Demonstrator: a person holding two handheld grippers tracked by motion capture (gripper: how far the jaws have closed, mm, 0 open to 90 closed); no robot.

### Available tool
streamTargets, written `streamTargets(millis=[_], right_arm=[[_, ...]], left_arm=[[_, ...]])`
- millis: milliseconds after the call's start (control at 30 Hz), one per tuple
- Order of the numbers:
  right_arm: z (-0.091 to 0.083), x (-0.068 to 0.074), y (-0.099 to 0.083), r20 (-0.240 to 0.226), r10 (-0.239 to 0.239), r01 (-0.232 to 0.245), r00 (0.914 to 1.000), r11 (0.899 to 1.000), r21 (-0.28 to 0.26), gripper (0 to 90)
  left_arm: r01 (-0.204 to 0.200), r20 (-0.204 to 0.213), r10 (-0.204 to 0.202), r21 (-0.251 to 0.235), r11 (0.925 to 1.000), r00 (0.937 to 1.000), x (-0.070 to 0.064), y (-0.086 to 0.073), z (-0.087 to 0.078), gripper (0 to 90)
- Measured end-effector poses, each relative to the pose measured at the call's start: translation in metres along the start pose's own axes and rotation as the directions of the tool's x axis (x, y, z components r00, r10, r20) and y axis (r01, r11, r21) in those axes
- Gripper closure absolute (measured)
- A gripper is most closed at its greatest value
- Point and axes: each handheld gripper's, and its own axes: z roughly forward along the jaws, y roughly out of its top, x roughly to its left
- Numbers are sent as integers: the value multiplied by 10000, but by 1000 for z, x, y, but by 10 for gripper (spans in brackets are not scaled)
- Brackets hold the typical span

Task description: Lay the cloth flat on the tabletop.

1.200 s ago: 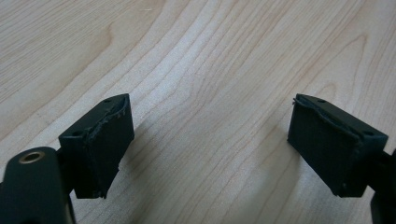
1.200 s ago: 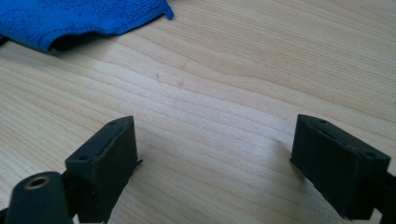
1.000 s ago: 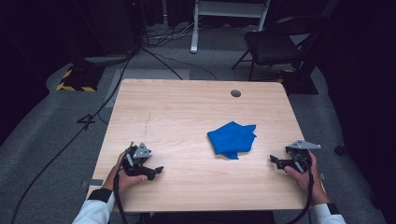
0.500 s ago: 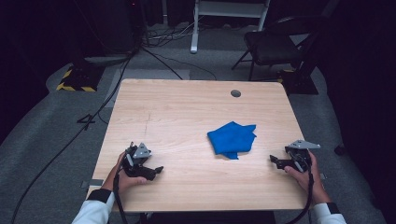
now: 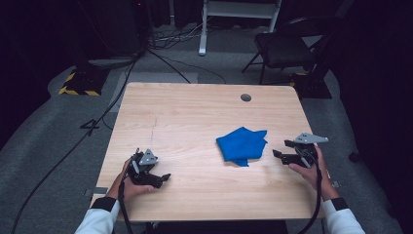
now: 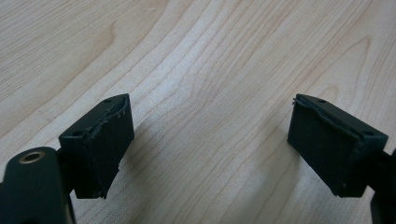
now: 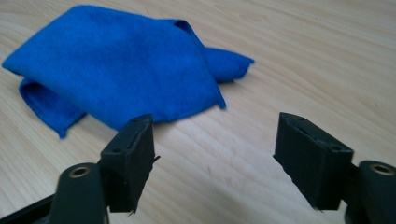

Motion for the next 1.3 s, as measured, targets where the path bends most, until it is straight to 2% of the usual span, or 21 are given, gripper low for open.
streamTargets(millis=[33, 200, 300, 500, 733, 800, 867, 900, 933, 967, 1033, 1100, 1133, 1200, 1300], right_arm=[[5, 3, 10, -225, -120, 119, 9997, 9999, -34, 364], [21, 9, 31, -312, -383, 382, 9988, 9993, -43, 395], [31, 12, 35, -314, -520, 525, 9982, 9985, 126, 400], [50, 13, 29, -426, -722, 752, 9965, 9945, 728, 438], [60, 8, 20, -348, -519, 555, 9980, 9922, 1121, 443], [64, 7, 18, -610, -386, 462, 9974, 9906, 1285, 538], [65, 8, 17, -776, -447, 550, 9960, 9893, 1355, 560], [66, 9, 17, -855, -497, 618, 9951, 9875, 1452, 601], [66, 12, 17, -1242, -555, 731, 9907, 9871, 1423, 695], [66, 13, 18, -1425, -588, 791, 9880, 9868, 1410, 722], [66, 15, 18, -1514, -724, 950, 9858, 9845, 1474, 745], [67, 23, 18, -1587, -1087, 1327, 9813, 9798, 1498, 808], [68, 25, 18, -1615, -1110, 1352, 9806, 9798, 1471, 832], [68, 28, 19, -1674, -1310, 1559, 9772, 9770, 1454, 847], [68, 32, 19, -1816, -1350, 1621, 9740, 9763, 1434, 862]], left_arm=[[7, 0, -7, 3, 10000, 10000, 0, 0, 0, 148], [14, -6, -14, 2, 10000, 10000, 0, 0, 0, 148], [24, -45, -24, 1, 10000, 10000, -1, 0, 0, 149], [26, -63, -26, -4, 10000, 10000, -1, 0, 0, 149], [89, -68, -89, 30, 10000, 9999, -1, 1, 0, 148], [81, -115, -81, 9, 10000, 9999, -2, 1, 1, 148], [116, -132, -116, 23, 9999, 9998, -3, 2, 1, 148], [64, -152, -64, 57, 10000, 9999, -3, 2, 1, 148], [147, -131, -146, 79, 9999, 9998, -4, 3, 2, 148], [109, -163, -107, 118, 9999, 9998, -4, 4, 2, 148], [164, -166, -161, 147, 9998, 9997, -5, 5, 3, 148], [175, -141, -171, 238, 9996, 9998, -7, 9, 6, 148], [156, -122, -152, 270, 9995, 9998, -8, 10, 6, 148], [116, -129, -112, 317, 9994, 9999, -10, 13, 8, 155], [209, 9, -210, 301, 9993, 9998, -11, 17, 10, 176]])
